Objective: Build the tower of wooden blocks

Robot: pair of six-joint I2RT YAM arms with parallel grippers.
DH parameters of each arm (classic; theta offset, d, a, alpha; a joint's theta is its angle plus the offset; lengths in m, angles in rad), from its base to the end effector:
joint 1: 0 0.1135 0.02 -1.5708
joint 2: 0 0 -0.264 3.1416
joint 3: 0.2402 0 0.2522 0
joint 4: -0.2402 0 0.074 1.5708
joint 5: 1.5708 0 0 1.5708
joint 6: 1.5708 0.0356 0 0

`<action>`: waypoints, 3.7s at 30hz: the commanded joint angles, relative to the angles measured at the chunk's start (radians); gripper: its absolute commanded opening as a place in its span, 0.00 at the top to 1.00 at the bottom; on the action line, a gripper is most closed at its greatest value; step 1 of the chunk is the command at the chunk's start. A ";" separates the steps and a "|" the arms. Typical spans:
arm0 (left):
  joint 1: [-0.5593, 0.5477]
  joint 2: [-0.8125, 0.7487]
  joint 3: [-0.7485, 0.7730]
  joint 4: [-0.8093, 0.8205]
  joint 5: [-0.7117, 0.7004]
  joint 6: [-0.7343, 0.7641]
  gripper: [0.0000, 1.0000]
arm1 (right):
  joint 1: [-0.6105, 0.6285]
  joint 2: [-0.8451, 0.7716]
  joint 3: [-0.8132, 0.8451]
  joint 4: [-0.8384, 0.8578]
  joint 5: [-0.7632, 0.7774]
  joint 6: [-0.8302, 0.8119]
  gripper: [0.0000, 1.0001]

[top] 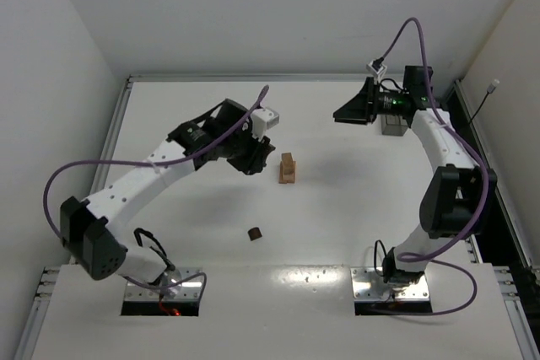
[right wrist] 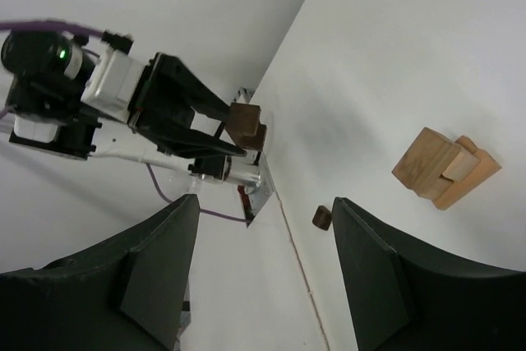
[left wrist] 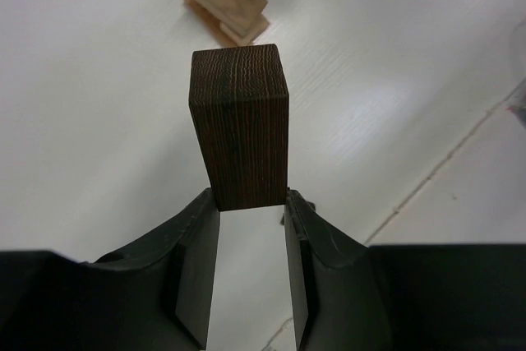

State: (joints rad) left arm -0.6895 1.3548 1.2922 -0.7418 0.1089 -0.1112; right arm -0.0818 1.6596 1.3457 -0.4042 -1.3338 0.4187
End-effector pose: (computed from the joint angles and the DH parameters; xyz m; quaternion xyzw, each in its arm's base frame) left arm 0.2194 -0.1859 0.3371 0.2836 0.8818 -0.1920 0.3241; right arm 0.3586 0.0053 0.3037 -0.0707 0.7565 0.6097 0.2259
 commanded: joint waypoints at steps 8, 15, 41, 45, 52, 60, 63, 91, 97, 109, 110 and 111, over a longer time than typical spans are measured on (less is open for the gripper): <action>0.150 0.297 0.289 -0.195 0.322 -0.056 1.00 | -0.026 -0.075 -0.045 0.037 -0.019 -0.023 0.37; 0.128 0.354 0.391 -0.185 0.033 -0.172 1.00 | -0.047 -0.103 -0.074 0.038 -0.010 -0.003 0.37; 0.254 0.509 0.179 -0.212 0.025 -0.331 1.00 | -0.084 -0.139 -0.134 0.056 -0.010 0.015 0.37; 0.284 0.570 0.179 -0.200 0.000 -0.331 1.00 | -0.084 -0.139 -0.134 0.056 -0.010 0.015 0.37; 0.285 0.635 0.182 -0.172 0.009 -0.340 1.00 | -0.084 -0.130 -0.134 0.056 -0.010 0.015 0.37; 0.285 0.644 0.173 -0.145 -0.005 -0.349 0.55 | -0.084 -0.121 -0.125 0.056 -0.019 0.015 0.36; 0.285 0.632 0.164 -0.136 -0.005 -0.335 0.25 | -0.084 -0.121 -0.125 0.056 -0.019 0.015 0.36; 0.199 0.514 0.024 0.205 -0.147 -0.340 0.47 | -0.084 -0.139 -0.154 0.084 -0.047 0.015 0.36; 0.199 0.544 0.024 0.205 -0.170 -0.349 0.50 | -0.084 -0.139 -0.154 0.084 -0.056 0.015 0.36; 0.188 0.538 0.024 0.200 -0.216 -0.366 0.55 | -0.084 -0.130 -0.145 0.093 -0.065 0.025 0.36; 0.188 0.523 0.024 0.200 -0.216 -0.366 0.55 | -0.084 -0.130 -0.145 0.093 -0.065 0.025 0.36; 0.188 0.509 0.024 0.200 -0.216 -0.366 0.55 | -0.084 -0.130 -0.145 0.093 -0.065 0.025 0.36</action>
State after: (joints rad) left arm -0.4858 1.9072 1.3151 -0.5587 -0.1020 -0.4721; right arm -0.1616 1.5570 1.1900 -0.3649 -1.3617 0.4458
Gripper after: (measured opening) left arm 0.446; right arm 0.641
